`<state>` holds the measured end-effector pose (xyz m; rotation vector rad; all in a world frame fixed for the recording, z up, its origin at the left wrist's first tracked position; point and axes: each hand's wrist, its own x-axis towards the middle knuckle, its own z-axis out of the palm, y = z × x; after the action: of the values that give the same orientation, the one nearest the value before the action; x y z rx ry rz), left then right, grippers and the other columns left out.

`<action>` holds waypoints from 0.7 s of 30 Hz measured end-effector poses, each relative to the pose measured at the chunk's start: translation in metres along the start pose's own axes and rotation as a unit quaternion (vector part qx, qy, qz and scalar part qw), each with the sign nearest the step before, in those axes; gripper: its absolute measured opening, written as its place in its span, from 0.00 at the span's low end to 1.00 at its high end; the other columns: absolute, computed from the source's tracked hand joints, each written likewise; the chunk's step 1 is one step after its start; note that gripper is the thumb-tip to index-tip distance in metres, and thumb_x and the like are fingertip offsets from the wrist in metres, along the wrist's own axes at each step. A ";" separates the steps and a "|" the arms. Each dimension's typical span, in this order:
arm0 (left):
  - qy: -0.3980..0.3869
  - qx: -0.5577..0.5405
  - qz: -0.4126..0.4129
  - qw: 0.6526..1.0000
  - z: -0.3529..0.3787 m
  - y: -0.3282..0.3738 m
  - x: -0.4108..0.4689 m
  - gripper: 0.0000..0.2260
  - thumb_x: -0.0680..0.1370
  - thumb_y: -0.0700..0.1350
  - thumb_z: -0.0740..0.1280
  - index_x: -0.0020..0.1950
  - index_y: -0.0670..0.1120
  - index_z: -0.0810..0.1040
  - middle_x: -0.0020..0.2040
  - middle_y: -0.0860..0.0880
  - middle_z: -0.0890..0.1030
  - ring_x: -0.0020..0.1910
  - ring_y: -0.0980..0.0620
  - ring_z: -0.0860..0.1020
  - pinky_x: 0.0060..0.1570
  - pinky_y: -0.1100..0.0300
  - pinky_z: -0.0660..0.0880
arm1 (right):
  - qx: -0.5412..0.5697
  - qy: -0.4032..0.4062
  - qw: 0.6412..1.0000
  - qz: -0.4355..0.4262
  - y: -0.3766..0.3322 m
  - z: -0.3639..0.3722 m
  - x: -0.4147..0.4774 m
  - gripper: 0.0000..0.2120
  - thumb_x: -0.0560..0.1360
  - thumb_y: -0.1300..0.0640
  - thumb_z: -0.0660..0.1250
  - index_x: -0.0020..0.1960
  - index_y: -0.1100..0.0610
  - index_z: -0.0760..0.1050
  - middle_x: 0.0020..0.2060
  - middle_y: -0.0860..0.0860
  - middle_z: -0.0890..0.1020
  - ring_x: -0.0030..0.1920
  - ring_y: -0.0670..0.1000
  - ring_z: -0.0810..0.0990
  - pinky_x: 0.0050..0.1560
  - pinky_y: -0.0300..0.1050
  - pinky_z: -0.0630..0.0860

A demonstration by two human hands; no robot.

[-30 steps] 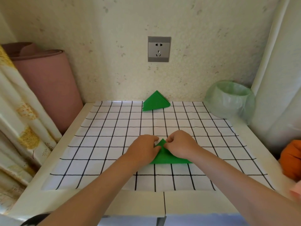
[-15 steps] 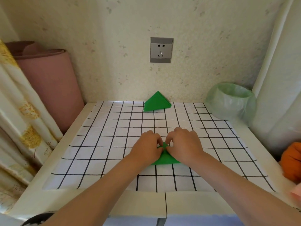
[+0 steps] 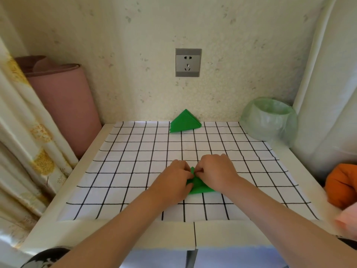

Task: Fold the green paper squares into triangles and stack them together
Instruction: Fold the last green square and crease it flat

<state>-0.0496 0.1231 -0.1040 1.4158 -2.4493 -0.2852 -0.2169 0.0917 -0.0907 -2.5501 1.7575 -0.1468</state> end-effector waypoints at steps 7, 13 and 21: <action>0.039 0.156 0.104 0.982 0.003 0.007 -0.015 0.08 0.72 0.39 0.66 0.42 0.48 0.84 0.43 0.50 0.78 0.46 0.47 0.73 0.50 0.53 0.71 | -0.005 0.018 1.000 0.012 0.000 0.004 -0.003 0.12 0.79 0.49 0.60 0.48 0.43 0.83 0.45 0.45 0.80 0.44 0.50 0.77 0.47 0.48 0.62; 0.004 0.098 0.046 0.994 0.015 0.013 -0.029 0.15 0.76 0.35 0.63 0.60 0.46 0.79 0.58 0.50 0.77 0.57 0.48 0.73 0.41 0.56 0.74 | -0.019 0.028 0.999 0.012 -0.001 0.007 -0.003 0.12 0.78 0.52 0.61 0.45 0.45 0.83 0.43 0.46 0.81 0.43 0.51 0.77 0.47 0.48 0.62; 0.005 0.111 0.073 0.991 0.020 0.020 -0.046 0.15 0.76 0.39 0.57 0.59 0.41 0.78 0.58 0.47 0.75 0.55 0.45 0.73 0.42 0.50 0.76 | 0.001 0.040 0.999 0.007 0.003 0.010 -0.004 0.11 0.79 0.50 0.62 0.45 0.45 0.84 0.45 0.45 0.82 0.45 0.51 0.79 0.46 0.47 0.61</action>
<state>-0.0513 0.1736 -0.1238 1.3050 -2.6265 0.0295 -0.2196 0.0942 -0.1012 -2.5636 1.8015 -0.2526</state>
